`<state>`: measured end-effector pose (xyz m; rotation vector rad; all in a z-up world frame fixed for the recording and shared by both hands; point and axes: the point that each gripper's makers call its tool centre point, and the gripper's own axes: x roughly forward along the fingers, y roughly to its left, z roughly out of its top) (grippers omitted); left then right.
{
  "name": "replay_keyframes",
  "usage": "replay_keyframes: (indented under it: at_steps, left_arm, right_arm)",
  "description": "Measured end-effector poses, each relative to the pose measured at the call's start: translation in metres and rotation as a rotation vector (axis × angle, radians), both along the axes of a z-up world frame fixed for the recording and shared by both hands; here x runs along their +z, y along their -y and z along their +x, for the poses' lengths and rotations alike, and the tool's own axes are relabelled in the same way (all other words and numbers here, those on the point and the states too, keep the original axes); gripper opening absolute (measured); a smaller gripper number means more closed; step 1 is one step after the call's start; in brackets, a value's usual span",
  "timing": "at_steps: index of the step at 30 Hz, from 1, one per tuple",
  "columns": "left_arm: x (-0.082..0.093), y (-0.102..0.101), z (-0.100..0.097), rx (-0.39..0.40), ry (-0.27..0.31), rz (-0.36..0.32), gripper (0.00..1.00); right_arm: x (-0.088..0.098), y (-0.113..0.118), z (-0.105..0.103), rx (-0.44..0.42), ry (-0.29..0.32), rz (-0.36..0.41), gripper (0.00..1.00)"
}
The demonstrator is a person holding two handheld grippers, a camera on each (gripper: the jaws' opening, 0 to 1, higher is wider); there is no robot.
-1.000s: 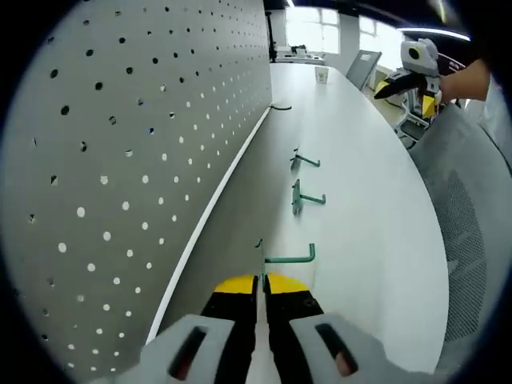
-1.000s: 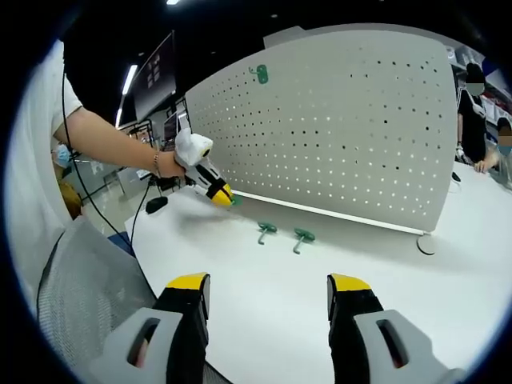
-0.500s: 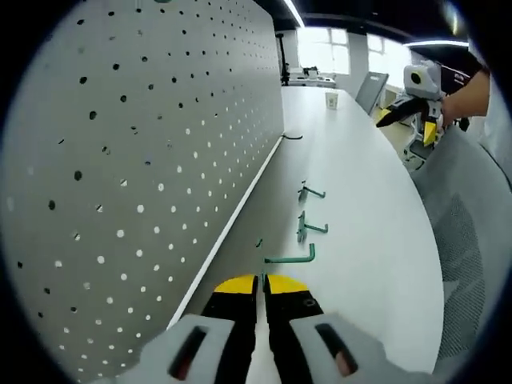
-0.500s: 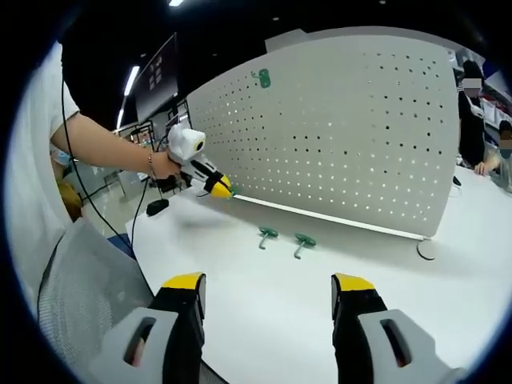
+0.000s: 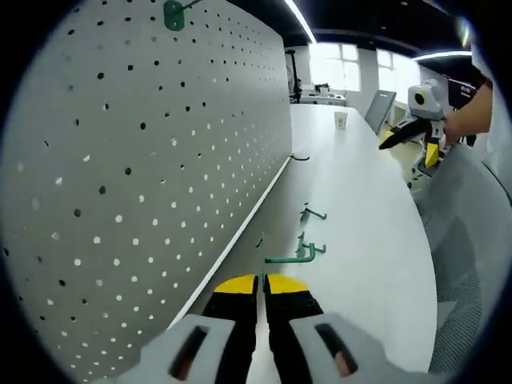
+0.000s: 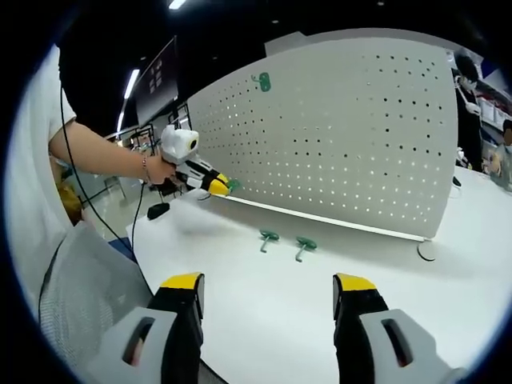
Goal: Insert the hook assembly into the mounting plate slot until the hook locks in place.
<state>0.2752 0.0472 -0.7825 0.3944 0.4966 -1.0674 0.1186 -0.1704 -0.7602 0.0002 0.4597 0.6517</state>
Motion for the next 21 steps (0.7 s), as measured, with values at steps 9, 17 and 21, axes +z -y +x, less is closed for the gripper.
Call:
replay_keyframes:
  at_steps: [9, 17, 21]
  left_arm:
    - [0.011, -0.001, -0.006, 0.038, 0.018, -0.050, 0.03]
    - [0.023, 0.002, -0.017, 0.056, 0.034, -0.103, 0.03]
    - [0.025, 0.002, -0.022, 0.068, 0.043, -0.130, 0.03]
  right_arm:
    - [0.002, 0.000, 0.001, -0.001, 0.007, 0.006, 0.62]
    - [0.004, -0.003, 0.002, 0.003, 0.012, 0.006, 0.62]
    - [0.005, -0.004, 0.001, 0.004, 0.015, 0.008, 0.63]
